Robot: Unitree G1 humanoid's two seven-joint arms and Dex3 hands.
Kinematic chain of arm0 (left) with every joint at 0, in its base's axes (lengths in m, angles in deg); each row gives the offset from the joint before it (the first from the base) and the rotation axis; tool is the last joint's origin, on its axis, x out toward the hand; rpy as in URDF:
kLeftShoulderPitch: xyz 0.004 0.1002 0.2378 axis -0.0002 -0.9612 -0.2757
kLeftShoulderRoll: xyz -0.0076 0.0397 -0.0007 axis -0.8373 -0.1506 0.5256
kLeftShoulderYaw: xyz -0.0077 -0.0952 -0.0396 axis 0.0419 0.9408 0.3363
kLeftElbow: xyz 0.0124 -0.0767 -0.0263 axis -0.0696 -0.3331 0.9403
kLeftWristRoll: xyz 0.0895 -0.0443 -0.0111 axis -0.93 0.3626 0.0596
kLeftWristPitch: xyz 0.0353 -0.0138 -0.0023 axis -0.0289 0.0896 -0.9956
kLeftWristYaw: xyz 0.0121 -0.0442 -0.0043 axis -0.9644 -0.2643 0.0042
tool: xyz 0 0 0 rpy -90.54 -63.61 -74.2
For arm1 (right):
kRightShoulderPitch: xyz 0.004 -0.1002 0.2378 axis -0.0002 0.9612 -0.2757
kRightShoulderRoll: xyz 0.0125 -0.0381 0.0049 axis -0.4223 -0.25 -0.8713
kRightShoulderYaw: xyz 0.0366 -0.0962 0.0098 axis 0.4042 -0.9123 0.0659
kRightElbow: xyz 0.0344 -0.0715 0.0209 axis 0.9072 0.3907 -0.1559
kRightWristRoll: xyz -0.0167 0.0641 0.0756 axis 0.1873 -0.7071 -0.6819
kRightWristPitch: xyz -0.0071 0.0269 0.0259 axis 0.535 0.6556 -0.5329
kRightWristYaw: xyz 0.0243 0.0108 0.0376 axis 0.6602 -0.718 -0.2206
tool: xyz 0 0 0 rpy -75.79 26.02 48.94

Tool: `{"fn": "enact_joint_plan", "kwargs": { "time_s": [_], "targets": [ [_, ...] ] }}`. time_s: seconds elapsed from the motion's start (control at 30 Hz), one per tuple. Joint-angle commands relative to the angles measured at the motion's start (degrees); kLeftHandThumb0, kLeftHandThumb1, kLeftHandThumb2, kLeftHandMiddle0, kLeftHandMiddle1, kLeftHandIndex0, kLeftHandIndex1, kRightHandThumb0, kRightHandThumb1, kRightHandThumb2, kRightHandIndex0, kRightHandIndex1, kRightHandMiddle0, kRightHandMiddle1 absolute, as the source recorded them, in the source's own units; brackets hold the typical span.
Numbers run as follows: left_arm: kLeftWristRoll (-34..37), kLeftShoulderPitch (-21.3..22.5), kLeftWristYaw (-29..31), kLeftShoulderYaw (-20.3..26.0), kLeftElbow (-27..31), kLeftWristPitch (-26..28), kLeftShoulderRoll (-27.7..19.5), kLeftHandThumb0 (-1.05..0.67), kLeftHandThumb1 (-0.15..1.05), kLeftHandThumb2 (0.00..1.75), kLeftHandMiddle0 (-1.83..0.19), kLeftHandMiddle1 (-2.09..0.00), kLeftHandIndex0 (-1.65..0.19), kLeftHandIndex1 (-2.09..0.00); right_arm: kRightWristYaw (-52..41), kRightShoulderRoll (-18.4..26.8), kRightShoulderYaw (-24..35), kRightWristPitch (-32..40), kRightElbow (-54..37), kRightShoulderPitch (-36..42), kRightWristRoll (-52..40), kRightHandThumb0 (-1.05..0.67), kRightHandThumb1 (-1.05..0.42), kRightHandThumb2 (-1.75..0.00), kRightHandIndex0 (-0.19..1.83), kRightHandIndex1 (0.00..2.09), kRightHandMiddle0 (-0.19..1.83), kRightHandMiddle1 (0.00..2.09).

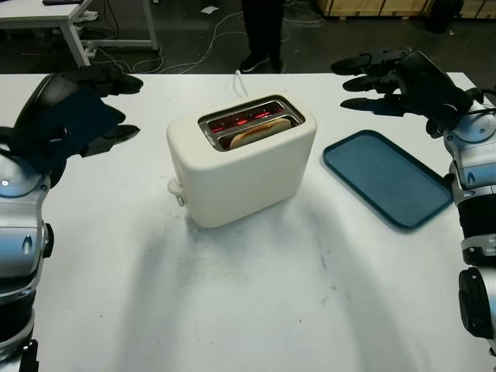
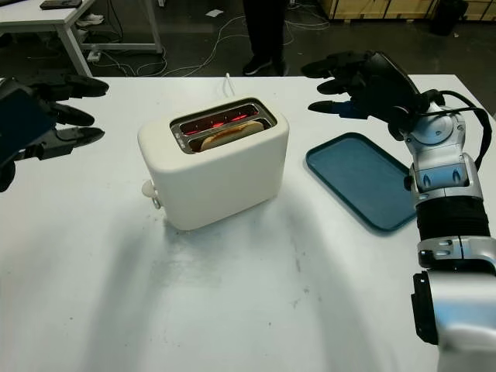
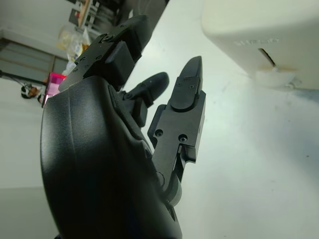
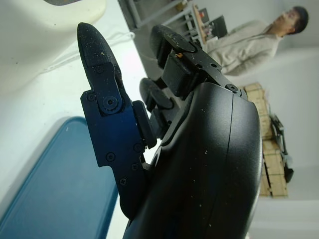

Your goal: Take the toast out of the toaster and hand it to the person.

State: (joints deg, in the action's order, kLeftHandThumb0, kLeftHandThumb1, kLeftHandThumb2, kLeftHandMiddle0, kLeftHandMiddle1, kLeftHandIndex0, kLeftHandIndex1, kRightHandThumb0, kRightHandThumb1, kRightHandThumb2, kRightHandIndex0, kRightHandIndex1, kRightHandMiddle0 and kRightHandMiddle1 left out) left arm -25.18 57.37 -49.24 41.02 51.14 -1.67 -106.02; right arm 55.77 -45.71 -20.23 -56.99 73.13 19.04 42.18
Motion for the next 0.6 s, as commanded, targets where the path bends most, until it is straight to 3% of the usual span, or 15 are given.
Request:
{"fn": "enact_joint_plan", "kwargs": {
  "time_s": [0.0,0.57],
  "targets": [
    [-0.6,-1.2,-0.6,-0.4,0.3,0.2,0.0,-0.12,0.92,0.07,-0.34,-0.94,-0.53,-0.29,0.6,0.2,0.0,-0.9,-0.2,0.9,-0.1,-0.65,-0.88,-0.01,0.66,0.18,0.67,0.01],
    [-0.3,-0.9,-0.8,-0.4,0.4,0.6,0.2,-0.14,0.92,0.08,-0.31,-1.00,-0.53,-0.29,-0.2,0.4,-0.1,-2.6,1.2,0.7,-0.3,-0.66,-0.90,0.00,0.69,0.14,0.67,0.00]
  ]
}}
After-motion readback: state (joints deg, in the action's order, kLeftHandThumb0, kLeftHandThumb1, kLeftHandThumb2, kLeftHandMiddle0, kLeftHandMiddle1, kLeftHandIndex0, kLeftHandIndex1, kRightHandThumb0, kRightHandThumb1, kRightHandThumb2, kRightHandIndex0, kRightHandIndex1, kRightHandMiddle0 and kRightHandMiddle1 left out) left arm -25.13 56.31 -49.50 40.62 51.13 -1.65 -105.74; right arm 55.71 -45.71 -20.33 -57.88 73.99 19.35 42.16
